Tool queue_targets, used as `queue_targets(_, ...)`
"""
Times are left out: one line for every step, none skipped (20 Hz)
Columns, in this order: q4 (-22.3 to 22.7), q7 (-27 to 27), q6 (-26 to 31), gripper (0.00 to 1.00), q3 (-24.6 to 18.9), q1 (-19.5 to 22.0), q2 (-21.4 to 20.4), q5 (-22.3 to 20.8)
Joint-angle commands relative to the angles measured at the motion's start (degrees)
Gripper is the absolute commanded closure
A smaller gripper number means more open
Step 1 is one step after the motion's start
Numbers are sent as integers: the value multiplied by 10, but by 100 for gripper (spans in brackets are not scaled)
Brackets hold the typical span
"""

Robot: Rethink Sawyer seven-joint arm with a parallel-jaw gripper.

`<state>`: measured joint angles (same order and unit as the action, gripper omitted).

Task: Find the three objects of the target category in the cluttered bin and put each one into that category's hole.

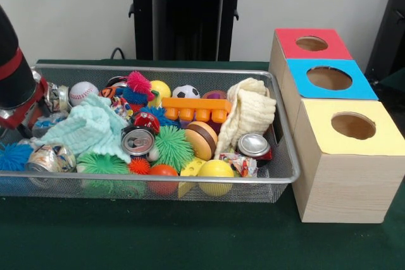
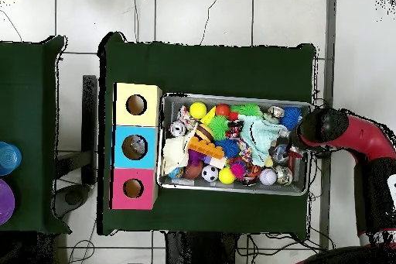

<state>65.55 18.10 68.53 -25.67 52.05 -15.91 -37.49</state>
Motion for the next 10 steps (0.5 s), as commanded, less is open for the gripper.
queue_targets(-4, -162, 65, 0, -24, 1, 27, -16)
queue_targets(-2, -168, 68, 0, -26, 3, 28, -14)
queue_targets(-2, -167, 69, 0, -26, 3, 28, -15)
queue_targets(-3, -168, 71, 0, -26, 3, 29, -15)
queue_targets(-3, -169, 73, 0, -27, 4, 30, -15)
queue_targets(-4, -170, 76, 0, -26, 4, 30, -15)
queue_targets(-3, -170, 79, 0, -27, 5, 29, -14)
queue_targets(-1, -172, 81, 0, -28, 5, 29, -14)
queue_targets(0, -173, 82, 0, -29, 6, 28, -13)
queue_targets(2, -174, 81, 0, -29, 7, 30, -13)
